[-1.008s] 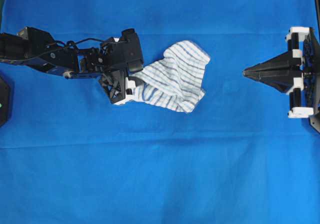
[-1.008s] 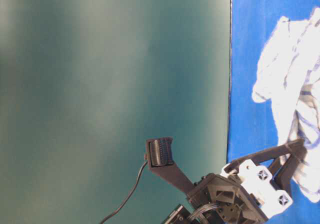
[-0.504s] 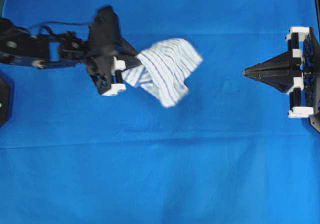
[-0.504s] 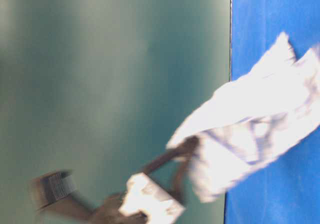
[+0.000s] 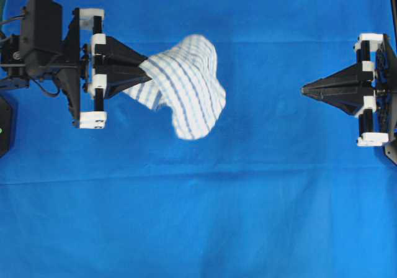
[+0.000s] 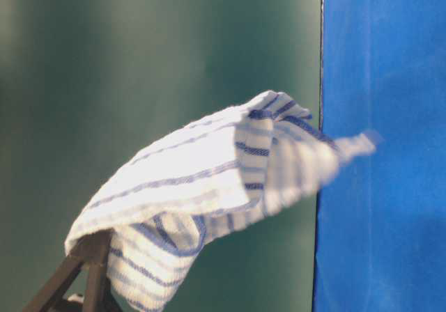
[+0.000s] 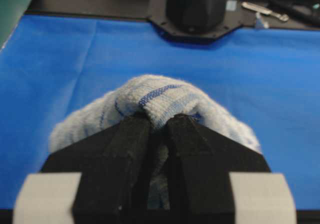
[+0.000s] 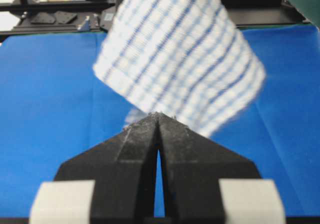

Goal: Hand over the towel.
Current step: 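Hold the towel raised with the left gripper toward the center, then move the right gripper to the towel and grasp it beside the left gripper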

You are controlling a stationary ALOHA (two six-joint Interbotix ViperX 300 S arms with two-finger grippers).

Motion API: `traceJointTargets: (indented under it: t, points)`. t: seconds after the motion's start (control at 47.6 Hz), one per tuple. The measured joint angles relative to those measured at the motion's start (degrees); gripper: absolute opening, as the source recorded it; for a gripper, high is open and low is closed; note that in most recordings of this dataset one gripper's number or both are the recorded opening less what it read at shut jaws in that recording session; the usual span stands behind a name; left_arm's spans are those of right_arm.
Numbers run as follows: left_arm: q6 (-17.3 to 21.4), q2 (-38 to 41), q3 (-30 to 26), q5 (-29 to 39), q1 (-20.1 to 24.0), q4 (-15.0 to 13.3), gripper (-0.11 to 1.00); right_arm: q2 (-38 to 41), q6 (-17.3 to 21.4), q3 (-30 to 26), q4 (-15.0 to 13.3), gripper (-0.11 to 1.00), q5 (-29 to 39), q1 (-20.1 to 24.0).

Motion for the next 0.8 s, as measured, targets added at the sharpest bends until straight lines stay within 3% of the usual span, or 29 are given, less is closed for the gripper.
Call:
traceJointTargets:
  t: [0.357, 0.588, 0.651, 0.798]
  points:
    - [0.09, 0.09, 0.18, -0.26, 0.0, 0.0, 0.03, 2.29, 0.0, -0.44, 0.09, 0.02, -3.69, 0.09]
    - [0.18, 0.18, 0.18, -0.35, -0.09, 0.0, 0.03, 12.22, 0.0, -5.36, 1.85, 0.65, -10.02, 0.09]
    - [0.09, 0.18, 0.18, -0.35, -0.09, 0.0, 0.03, 16.44, 0.0, -7.73, 2.11, 0.72, -11.43, 0.09]
    - [0.09, 0.26, 0.18, -0.44, -0.09, 0.0, 0.03, 26.02, 0.0, -13.97, 2.46, 0.72, -13.36, 0.09]
